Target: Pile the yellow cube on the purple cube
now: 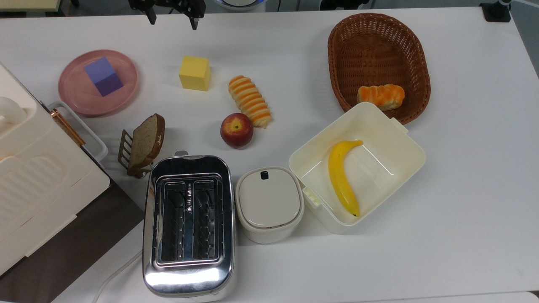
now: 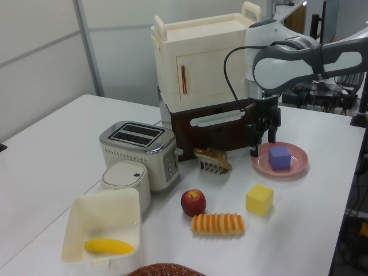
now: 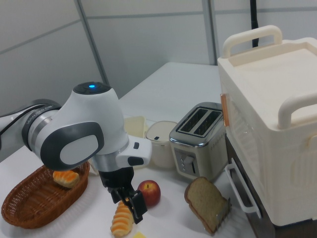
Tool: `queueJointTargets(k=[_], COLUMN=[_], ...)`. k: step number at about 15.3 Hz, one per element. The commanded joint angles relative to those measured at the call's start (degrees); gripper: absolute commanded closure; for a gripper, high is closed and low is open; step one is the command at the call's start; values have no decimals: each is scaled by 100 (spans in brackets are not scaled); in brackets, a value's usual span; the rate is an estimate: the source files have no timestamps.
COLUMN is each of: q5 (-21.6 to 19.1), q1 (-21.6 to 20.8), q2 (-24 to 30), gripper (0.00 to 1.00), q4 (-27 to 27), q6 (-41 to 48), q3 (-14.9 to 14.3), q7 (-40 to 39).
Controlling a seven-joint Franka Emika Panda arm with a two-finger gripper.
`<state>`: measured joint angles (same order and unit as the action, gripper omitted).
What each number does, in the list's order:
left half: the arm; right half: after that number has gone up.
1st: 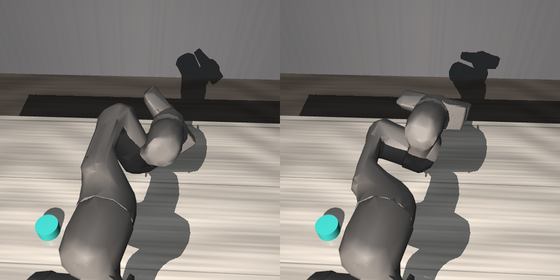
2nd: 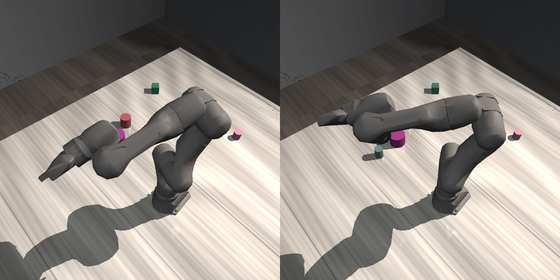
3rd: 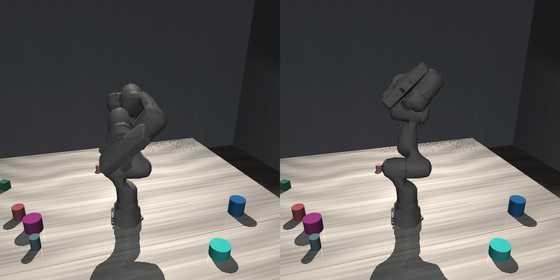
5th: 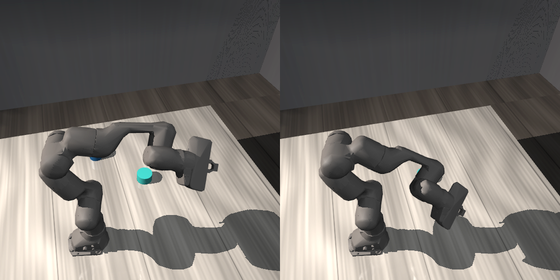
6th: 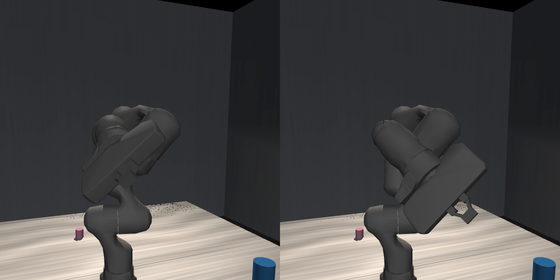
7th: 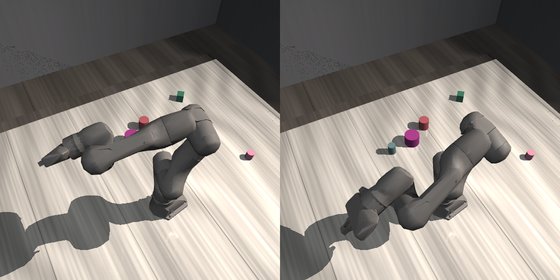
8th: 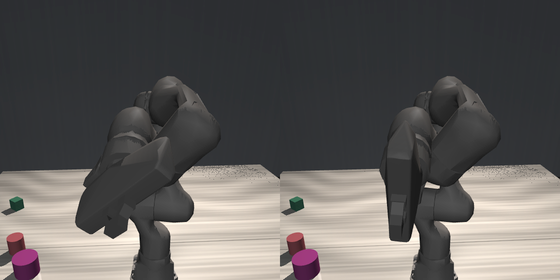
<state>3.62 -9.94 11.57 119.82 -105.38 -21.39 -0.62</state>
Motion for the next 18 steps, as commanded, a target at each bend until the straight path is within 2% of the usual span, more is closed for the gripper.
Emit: queueJointTargets(k=[1,5,6,8,10,13,18], q5=[42,42,51,77,86,104,208], q1=[-131,-157,-288,-664,-895,-887,-861], q2=[344,723,741,698,654,277,100], gripper=[0,0,0,0,0,0,0], q4=[251,524,551,551,577,586,797], q6=[-245,-316,-377,-526,-501,-545,-826], q3=[-58,-58,-84,-460,-716,-726,-726], q7=[150,150,211,448,519,572,572])
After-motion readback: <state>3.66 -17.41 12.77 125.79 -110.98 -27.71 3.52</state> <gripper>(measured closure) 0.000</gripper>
